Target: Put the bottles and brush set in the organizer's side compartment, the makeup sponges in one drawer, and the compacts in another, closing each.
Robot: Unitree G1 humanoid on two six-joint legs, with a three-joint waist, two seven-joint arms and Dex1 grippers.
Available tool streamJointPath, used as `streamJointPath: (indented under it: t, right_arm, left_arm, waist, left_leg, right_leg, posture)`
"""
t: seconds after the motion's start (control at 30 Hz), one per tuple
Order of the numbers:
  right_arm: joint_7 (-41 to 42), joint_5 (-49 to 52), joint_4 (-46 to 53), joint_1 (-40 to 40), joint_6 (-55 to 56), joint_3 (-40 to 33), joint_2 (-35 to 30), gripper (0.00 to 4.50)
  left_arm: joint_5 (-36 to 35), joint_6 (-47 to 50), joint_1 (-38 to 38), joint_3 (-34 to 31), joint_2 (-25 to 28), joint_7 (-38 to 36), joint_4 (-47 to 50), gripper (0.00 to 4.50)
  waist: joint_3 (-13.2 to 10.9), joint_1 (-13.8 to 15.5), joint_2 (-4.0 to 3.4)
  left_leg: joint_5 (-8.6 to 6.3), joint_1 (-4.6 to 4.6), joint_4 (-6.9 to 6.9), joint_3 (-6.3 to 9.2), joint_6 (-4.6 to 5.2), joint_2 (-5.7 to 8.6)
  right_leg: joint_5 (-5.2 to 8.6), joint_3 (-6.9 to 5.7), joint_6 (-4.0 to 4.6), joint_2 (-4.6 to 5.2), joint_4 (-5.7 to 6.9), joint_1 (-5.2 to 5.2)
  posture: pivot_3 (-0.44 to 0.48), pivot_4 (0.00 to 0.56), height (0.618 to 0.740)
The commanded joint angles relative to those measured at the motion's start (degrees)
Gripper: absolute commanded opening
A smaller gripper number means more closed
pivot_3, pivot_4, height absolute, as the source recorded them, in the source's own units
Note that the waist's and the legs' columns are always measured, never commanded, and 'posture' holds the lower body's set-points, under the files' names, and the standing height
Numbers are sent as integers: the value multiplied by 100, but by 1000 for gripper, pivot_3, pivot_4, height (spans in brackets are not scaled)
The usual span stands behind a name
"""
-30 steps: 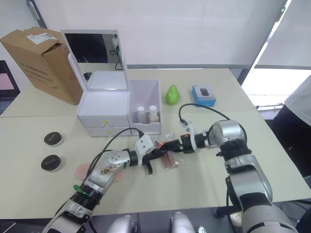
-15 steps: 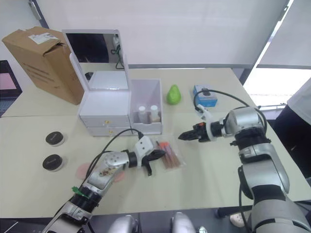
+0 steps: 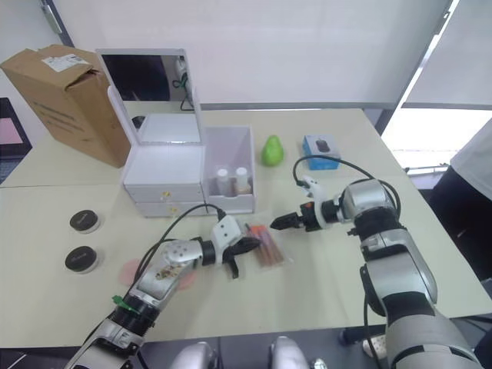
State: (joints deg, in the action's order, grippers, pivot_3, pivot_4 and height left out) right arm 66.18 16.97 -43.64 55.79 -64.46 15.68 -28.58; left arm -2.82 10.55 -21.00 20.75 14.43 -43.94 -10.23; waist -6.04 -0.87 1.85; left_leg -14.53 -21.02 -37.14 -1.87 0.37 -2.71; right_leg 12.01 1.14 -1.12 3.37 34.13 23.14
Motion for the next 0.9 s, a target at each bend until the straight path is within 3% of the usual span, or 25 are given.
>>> streamJointPath:
  t: [0.03, 0.33, 0.43, 0.77, 0.8, 0.9]
  right_arm:
    - [108, 141, 445, -328, -550, 251, 267, 4485]
    - [-50, 366, 914, -460, -1117, 95, 374, 4485]
    - [-201, 255, 568, -434, -877, 21, 429, 3891]
    - [-212, 143, 41, -274, -558, -87, 476, 494]
    - [-202, 134, 29, -270, -546, -86, 476, 247]
    - [-184, 173, -13, -232, -556, -173, 491, 240]
  left_arm:
    - [126, 104, 60, 127, 27, -83, -189, 0]
    - [139, 103, 88, 88, 50, -71, -168, 0]
    - [141, 110, 101, 88, 53, -71, -144, 0]
    - [147, 111, 101, 109, 65, -108, -130, 0]
    - [148, 113, 102, 109, 66, -109, -128, 0]
    - [147, 116, 85, 89, 62, -90, -150, 0]
  waist:
    - [9, -5, -7]
    - [13, 2, -11]
    - [14, 2, -11]
    - [13, 1, -12]
    - [13, 1, -13]
    - [13, 1, -13]
  left_leg:
    - [-1, -1, 1, 0, 1, -1]
    - [-4, 3, 5, 6, 6, -1]
    - [-4, 2, 4, 6, 6, 0]
    - [-4, 1, 4, 6, 6, 0]
    - [-4, 0, 5, 6, 6, 0]
    - [-4, 0, 4, 6, 7, 0]
  right_leg:
    - [1, 0, 2, -1, 1, 0]
    - [5, -4, 7, -3, 3, 2]
    - [5, -4, 7, -3, 2, 2]
    - [5, -4, 7, -4, 2, 3]
    - [5, -4, 7, -4, 2, 4]
    - [5, -4, 7, -4, 2, 4]
  posture:
    - [0, 150, 740]
    - [0, 150, 740]
    - [0, 150, 740]
    - [0, 150, 740]
    - [0, 150, 740]
    - [0, 150, 740]
